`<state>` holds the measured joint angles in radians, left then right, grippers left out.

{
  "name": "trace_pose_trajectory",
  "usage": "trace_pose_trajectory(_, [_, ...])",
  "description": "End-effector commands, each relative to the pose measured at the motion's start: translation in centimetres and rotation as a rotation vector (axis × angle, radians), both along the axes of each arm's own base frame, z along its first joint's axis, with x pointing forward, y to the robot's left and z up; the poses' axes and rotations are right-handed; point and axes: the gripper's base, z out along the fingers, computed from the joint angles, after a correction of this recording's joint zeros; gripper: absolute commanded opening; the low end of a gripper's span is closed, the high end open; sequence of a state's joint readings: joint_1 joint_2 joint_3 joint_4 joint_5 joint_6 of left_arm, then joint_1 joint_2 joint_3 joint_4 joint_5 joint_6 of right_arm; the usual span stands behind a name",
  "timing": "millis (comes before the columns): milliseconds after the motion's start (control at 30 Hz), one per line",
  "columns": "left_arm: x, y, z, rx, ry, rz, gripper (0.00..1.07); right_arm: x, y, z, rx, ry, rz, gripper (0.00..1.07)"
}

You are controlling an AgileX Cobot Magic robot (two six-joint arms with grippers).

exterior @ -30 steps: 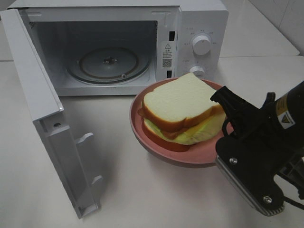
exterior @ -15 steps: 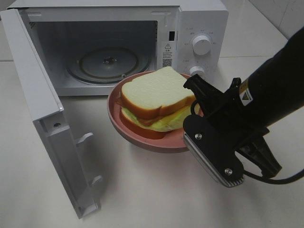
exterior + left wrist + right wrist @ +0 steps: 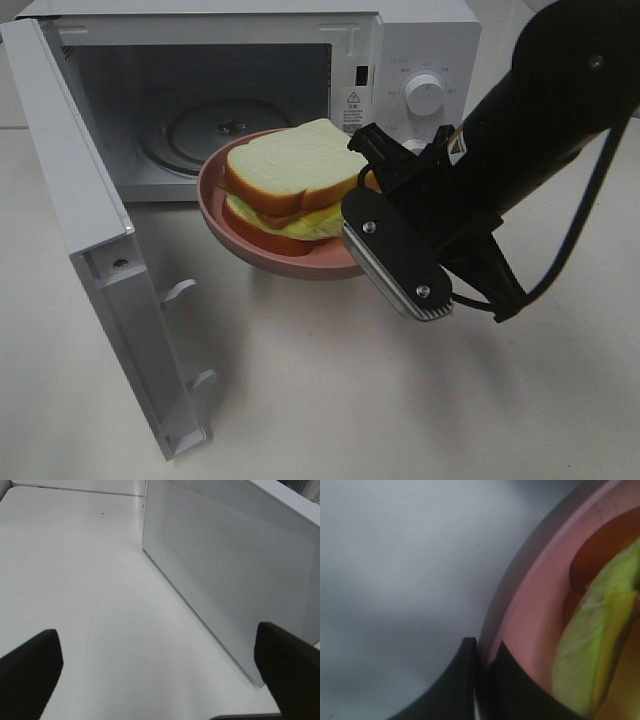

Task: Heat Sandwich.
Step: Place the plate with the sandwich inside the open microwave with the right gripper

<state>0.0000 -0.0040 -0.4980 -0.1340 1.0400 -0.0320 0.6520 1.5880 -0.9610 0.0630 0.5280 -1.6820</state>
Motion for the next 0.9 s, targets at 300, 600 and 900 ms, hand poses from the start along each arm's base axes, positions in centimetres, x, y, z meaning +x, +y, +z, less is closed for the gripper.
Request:
trace_pose_trajectory(300, [-0.3,0.0,0.1,-0.008,-0.041,-0.002,0.99,2.4,2.0,0.1,0.024,-0.010,0.013,0.00])
trace_pose_trajectory(600, [-0.3,0.0,0.1,-0.008,-0.041,-0.002,0.99,3.9,3.1,0.1,0.030,-0.020,0.017,0.00])
trace_pose_trajectory(900, [-0.3,0.0,0.1,-0.008,-0.041,-0.002,0.99,5.8,4.6,-0.1,0.020,-0.003,0.021,0.00])
